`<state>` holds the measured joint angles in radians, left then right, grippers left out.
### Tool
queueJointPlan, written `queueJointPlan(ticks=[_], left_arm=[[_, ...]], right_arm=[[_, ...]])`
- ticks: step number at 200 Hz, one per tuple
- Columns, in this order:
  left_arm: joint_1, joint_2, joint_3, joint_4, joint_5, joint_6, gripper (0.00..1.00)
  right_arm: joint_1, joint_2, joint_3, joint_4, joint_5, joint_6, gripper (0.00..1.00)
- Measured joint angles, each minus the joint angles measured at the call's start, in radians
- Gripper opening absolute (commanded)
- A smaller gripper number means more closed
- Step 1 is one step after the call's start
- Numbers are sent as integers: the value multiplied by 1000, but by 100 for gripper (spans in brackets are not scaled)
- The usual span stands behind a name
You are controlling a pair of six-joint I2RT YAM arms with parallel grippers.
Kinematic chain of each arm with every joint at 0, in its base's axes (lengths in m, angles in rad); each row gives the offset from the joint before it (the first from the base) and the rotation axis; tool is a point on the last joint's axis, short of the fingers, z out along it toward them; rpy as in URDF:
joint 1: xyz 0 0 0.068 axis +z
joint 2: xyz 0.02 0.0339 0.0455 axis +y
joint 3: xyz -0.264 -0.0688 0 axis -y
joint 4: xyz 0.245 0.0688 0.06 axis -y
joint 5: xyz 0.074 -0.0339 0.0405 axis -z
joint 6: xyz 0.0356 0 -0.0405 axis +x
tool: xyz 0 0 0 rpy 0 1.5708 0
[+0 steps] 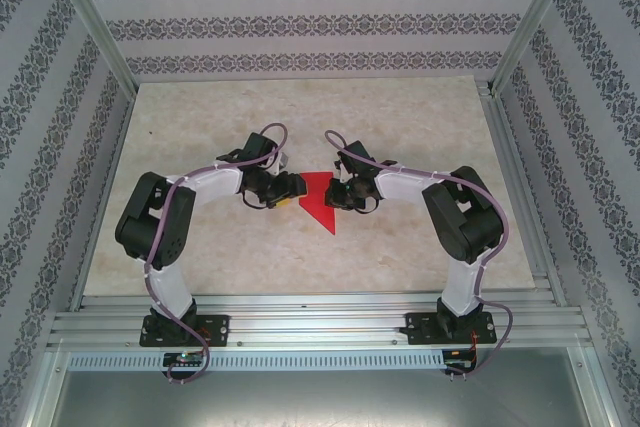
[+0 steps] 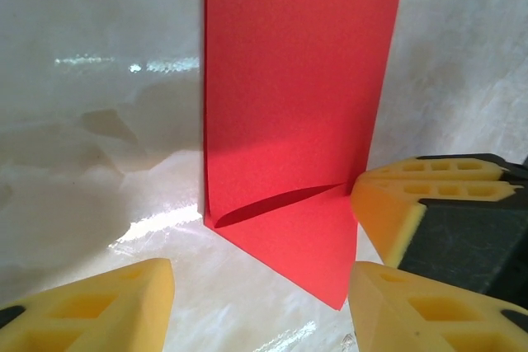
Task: Fold a paper plane with a square sheet of paper (fold left side to right side)
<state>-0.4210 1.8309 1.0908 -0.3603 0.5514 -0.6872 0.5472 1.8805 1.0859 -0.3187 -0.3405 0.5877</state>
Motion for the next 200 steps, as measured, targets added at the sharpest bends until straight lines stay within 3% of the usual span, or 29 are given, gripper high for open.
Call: queueJointPlan(ticks=[108,163,200], left_arm=[[-28,86,47,31,32,-42,47],[-41,98,56,35,36,-58,29],[-43,98,61,42,35,-80,17]], right_arm=[[-7,0,0,-3,3,-14,13],[-7,0,0,-3,4,-16,14],[-6,-47,-16,-10,55,-48,26]])
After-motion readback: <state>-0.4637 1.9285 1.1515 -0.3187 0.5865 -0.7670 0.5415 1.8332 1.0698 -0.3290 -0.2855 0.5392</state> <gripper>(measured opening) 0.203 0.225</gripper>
